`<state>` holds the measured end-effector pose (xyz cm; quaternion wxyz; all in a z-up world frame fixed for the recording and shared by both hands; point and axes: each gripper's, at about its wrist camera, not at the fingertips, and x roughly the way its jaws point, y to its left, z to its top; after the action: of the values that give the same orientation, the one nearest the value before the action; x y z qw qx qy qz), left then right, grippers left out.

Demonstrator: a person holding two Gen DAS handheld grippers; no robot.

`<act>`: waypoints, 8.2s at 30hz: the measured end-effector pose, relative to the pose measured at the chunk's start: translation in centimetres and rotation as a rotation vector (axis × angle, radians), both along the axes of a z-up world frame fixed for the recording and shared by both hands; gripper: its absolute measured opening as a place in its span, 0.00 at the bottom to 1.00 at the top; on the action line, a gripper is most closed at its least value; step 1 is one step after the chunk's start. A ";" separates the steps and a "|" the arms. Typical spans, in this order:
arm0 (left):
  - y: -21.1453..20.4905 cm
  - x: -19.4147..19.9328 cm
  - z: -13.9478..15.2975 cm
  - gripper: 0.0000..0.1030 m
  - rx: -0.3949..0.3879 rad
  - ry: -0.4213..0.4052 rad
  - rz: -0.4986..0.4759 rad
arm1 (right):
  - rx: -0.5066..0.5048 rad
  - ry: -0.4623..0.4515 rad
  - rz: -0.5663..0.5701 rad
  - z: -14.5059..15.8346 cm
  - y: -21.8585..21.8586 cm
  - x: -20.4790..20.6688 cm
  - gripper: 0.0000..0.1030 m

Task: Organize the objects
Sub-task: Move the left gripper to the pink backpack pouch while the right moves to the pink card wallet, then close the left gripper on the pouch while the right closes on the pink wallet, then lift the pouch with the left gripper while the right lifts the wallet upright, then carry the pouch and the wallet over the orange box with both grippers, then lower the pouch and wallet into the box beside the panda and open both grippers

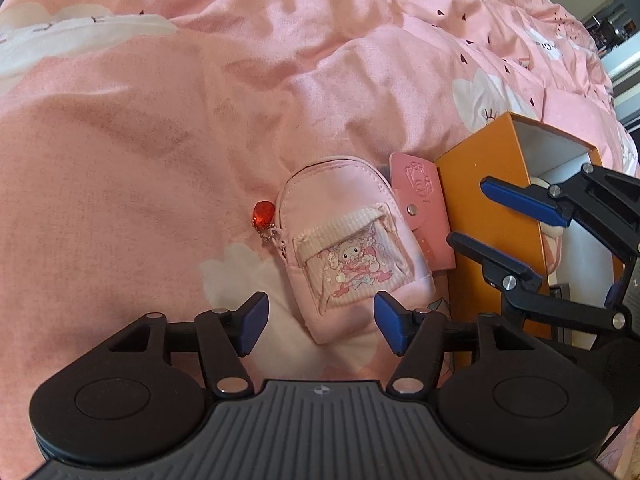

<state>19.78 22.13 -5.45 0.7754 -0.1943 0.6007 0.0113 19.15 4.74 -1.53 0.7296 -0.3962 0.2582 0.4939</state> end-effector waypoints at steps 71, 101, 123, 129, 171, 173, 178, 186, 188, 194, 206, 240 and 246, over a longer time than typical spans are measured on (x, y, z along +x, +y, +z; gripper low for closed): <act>2.8 -1.6 2.4 0.21 0.232 -0.146 0.012 | -0.346 0.094 -0.319 -7.4 7.1 2.5 0.41; 1.9 -1.3 1.6 0.22 0.244 -0.118 -0.026 | -0.151 0.442 -0.384 -2.4 4.1 2.4 0.31; 0.7 -0.3 -0.2 0.29 0.232 -0.041 0.014 | -0.124 0.487 -0.382 -3.9 3.3 3.4 0.28; 0.1 -3.5 2.1 0.23 0.190 -0.138 0.066 | 0.027 0.444 -0.420 -2.8 1.3 1.1 0.24; -21.3 3.4 3.0 0.21 -0.255 -0.306 -0.014 | 0.301 0.333 -0.793 4.1 -25.6 5.6 0.23; -22.4 3.7 3.2 0.21 -0.183 -0.311 -0.035 | 0.293 0.333 -0.789 3.8 -25.6 5.8 0.23; -24.0 4.6 3.4 0.21 -0.038 -0.328 -0.054 | 0.305 0.338 -0.785 3.6 -25.4 6.5 0.23; -25.5 8.1 2.1 0.21 0.013 -0.274 -0.097 | 0.257 0.318 -0.747 2.8 -24.5 7.9 0.23; -25.7 9.1 1.4 0.21 0.024 -0.247 -0.100 | 0.242 0.317 -0.743 2.5 -24.4 8.4 0.22; -25.9 10.6 0.9 0.22 0.067 -0.234 -0.102 | 0.251 0.311 -0.744 2.2 -23.4 9.9 0.22; -21.7 11.1 0.6 0.40 -0.224 -0.203 -0.037 | 0.190 0.286 -0.720 0.1 -20.9 11.8 0.22; -22.2 9.0 -0.7 0.27 -0.268 -0.134 -0.254 | -0.214 0.113 -0.334 -0.2 -20.0 6.7 0.17; -22.9 8.7 -0.4 0.28 -0.226 -0.158 -0.270 | -0.304 -0.011 -0.247 -2.0 -19.1 5.5 0.13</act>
<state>28.49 -0.79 -5.82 0.7879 -0.1978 0.5561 -0.1756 24.61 -14.37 -3.54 0.7179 -0.4700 0.3725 0.3536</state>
